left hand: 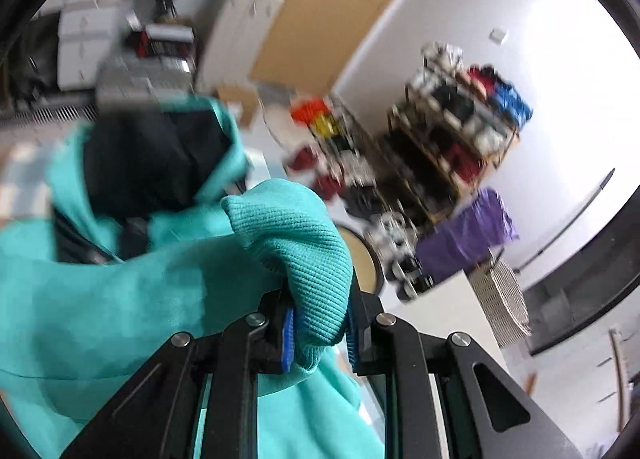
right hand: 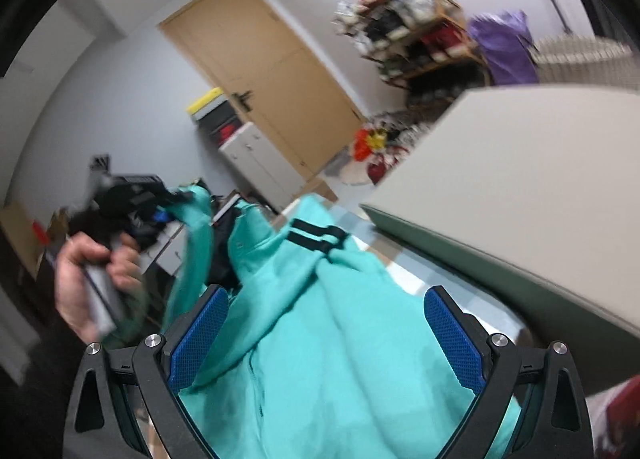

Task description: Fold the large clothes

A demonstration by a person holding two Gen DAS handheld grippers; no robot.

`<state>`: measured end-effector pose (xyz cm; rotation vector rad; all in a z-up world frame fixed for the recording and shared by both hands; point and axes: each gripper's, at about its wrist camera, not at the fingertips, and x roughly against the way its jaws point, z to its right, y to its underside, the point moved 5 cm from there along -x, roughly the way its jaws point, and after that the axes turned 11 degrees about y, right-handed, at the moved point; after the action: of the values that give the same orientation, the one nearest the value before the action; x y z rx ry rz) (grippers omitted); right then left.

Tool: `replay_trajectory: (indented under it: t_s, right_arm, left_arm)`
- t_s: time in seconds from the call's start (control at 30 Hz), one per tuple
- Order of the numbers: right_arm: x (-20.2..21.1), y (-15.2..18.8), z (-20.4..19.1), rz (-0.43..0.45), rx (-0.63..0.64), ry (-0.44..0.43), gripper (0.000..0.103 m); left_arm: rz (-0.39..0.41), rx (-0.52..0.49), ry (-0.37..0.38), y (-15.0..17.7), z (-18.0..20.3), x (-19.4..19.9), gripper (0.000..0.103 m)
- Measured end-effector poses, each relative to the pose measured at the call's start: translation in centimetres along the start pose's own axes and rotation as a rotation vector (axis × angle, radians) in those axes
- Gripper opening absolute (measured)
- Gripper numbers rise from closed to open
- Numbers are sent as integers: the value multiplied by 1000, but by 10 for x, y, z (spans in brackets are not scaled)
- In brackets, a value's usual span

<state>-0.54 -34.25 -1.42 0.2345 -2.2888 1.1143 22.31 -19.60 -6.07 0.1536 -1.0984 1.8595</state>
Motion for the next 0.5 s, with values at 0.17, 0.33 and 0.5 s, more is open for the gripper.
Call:
replay_trajectory:
  t_s: [0.17, 0.33, 0.5]
  right_arm:
    - [-13, -3, 12, -54, -40, 5, 99]
    - [-14, 1, 4, -67, -14, -14, 99]
    - [-9, 11, -2, -83, 11, -27, 99]
  left_arm:
    - [-134, 149, 69, 28, -8, -24, 43]
    - [-148, 109, 114, 22, 6, 13, 71]
    - [-148, -128, 95, 7, -35, 93, 71]
